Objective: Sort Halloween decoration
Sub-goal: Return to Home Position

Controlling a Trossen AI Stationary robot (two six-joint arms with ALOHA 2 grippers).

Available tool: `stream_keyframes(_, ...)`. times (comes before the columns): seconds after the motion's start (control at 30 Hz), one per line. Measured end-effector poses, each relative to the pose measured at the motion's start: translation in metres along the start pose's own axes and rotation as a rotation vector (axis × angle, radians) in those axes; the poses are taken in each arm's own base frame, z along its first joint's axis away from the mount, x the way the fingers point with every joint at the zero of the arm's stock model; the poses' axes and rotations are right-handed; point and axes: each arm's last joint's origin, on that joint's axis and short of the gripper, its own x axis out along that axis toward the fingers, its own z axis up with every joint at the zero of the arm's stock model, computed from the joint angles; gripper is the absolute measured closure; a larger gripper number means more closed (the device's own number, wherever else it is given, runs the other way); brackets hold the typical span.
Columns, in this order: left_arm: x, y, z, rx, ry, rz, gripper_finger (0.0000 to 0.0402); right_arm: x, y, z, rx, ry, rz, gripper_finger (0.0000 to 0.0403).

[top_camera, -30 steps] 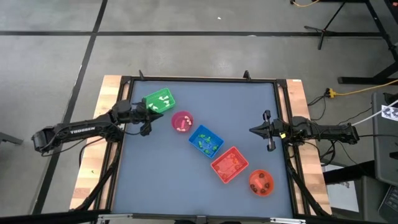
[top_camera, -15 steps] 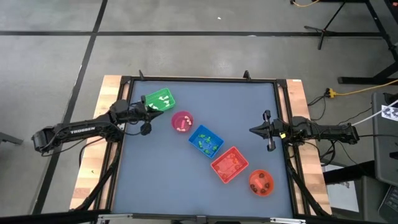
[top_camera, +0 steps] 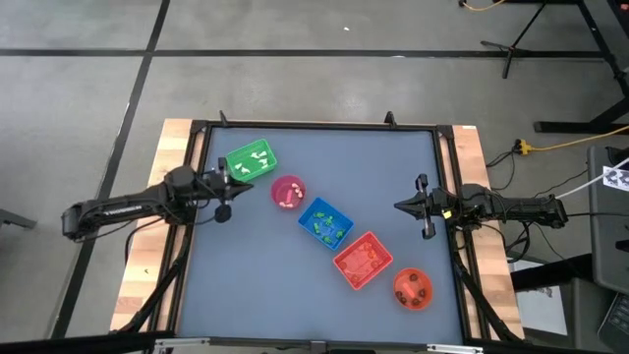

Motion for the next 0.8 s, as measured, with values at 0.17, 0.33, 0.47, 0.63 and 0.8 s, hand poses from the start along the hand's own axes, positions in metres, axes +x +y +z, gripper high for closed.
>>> stream_keyframes(0.17,-0.006,-0.007,0.002,0.006,-0.030,-0.054,0.0401,0.000,0.000,0.000,0.000,0.000,0.000,0.0400)
stream_keyframes(0.33,-0.007,-0.016,0.002,-0.019,-0.020,-0.073,0.0401,0.000,0.000,0.000,0.000,-0.001,0.000,0.0400)
stream_keyframes(0.47,-0.008,-0.024,0.001,-0.010,-0.011,-0.098,0.0401,0.000,0.000,0.000,0.000,0.000,0.000,0.0400)
stream_keyframes(0.63,-0.011,-0.028,0.005,-0.010,-0.058,-0.133,0.0401,0.000,0.000,0.000,0.000,0.000,0.000,0.0400)
stream_keyframes(0.8,-0.014,-0.027,0.009,0.003,-0.105,-0.129,0.0401,0.000,0.000,0.000,0.000,0.000,0.000,0.0400)
